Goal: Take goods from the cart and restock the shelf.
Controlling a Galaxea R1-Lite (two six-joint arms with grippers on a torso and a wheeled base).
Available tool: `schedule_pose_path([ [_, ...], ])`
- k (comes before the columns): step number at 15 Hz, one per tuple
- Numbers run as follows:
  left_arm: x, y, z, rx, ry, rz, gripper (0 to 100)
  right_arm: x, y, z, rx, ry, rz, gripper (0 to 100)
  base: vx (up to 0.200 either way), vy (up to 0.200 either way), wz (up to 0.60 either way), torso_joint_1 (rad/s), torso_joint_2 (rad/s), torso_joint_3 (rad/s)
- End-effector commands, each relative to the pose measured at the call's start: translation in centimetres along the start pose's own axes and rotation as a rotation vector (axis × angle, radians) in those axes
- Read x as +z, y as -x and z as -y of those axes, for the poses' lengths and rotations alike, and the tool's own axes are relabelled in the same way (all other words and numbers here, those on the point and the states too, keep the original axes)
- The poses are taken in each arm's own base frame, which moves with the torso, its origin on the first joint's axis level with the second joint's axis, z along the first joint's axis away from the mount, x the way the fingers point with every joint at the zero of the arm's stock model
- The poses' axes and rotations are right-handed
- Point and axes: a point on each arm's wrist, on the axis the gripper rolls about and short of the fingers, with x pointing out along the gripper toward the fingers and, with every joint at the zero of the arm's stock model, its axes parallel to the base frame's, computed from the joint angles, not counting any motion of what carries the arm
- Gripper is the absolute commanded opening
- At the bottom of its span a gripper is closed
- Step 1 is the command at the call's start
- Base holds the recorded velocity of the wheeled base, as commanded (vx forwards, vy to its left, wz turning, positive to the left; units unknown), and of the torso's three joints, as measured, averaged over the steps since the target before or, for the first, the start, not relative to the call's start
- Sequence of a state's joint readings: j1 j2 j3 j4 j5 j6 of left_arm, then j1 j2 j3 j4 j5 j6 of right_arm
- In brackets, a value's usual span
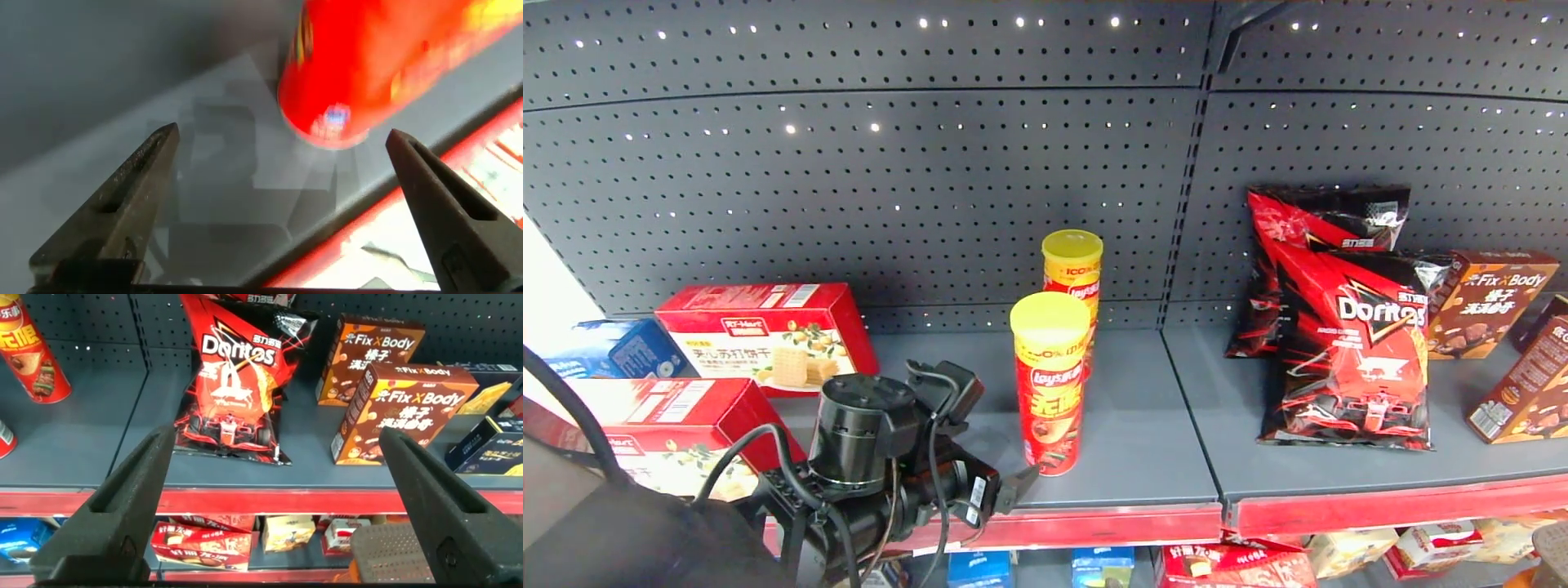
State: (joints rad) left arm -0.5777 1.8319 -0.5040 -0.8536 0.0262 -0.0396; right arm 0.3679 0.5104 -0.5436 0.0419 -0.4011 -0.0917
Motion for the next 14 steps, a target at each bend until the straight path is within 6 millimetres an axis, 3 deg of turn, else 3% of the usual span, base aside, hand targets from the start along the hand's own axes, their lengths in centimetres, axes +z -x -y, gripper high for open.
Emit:
schedule_pose_path([
  [1,0.0,0.7,-0.4,0.013,0.006,0.007,100,-0.2,0.0,0.0,0.001,0.002,-0.003,100,0.000,0.000,0.00,0.000,0.00,0.000],
  [7,0.4,0.4,-3.4,0.115,0.014,0.015,100,-0.6,0.2,0.0,0.001,0.002,-0.005,100,0.000,0.000,0.00,0.000,0.00,0.000],
  [14,1.6,-1.7,-4.6,0.144,0.026,0.042,100,-1.2,0.3,0.0,0.002,0.006,-0.013,100,0.000,0.000,0.00,0.000,0.00,0.000],
])
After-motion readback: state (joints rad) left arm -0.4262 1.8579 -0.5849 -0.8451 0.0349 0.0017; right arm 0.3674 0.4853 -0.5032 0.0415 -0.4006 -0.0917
